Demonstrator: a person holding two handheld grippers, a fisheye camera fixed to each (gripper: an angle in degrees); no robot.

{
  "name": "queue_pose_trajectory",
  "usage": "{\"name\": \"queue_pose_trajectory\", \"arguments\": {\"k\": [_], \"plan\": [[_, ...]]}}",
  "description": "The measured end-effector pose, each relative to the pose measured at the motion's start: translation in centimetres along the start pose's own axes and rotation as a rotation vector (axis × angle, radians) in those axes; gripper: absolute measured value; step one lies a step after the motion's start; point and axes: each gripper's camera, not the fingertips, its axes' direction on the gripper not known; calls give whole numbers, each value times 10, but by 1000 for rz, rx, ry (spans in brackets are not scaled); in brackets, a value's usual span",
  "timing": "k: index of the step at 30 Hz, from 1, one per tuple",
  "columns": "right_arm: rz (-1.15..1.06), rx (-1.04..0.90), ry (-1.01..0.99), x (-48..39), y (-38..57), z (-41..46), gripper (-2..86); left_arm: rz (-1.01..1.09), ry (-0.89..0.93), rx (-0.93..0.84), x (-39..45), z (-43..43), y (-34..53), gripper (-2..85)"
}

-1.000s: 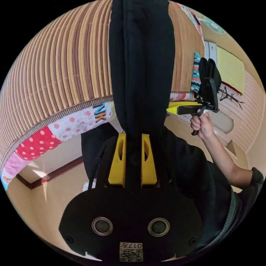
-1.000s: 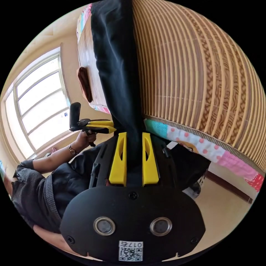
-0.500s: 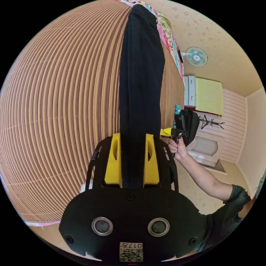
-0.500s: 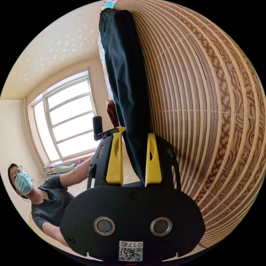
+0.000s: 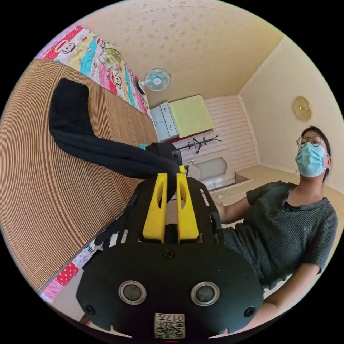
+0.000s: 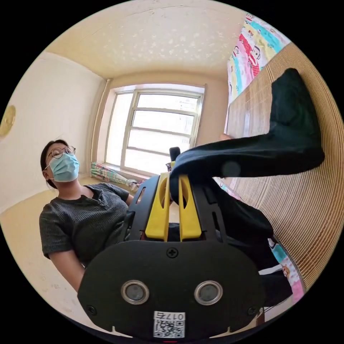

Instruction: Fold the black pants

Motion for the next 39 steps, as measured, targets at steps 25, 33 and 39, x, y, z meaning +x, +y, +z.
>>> {"name": "queue_pose_trajectory", "arguments": {"k": [25, 33, 39], "plan": [[-47, -34, 569, -92, -169, 34, 10, 25, -269, 32, 49, 15, -176, 51], [133, -276, 699, -2, -70, 74, 28, -139, -373, -262, -48, 109, -87, 51], [549, -351, 741, 97, 25, 82, 72, -471, -358, -420, -123, 175, 8, 59]]}}
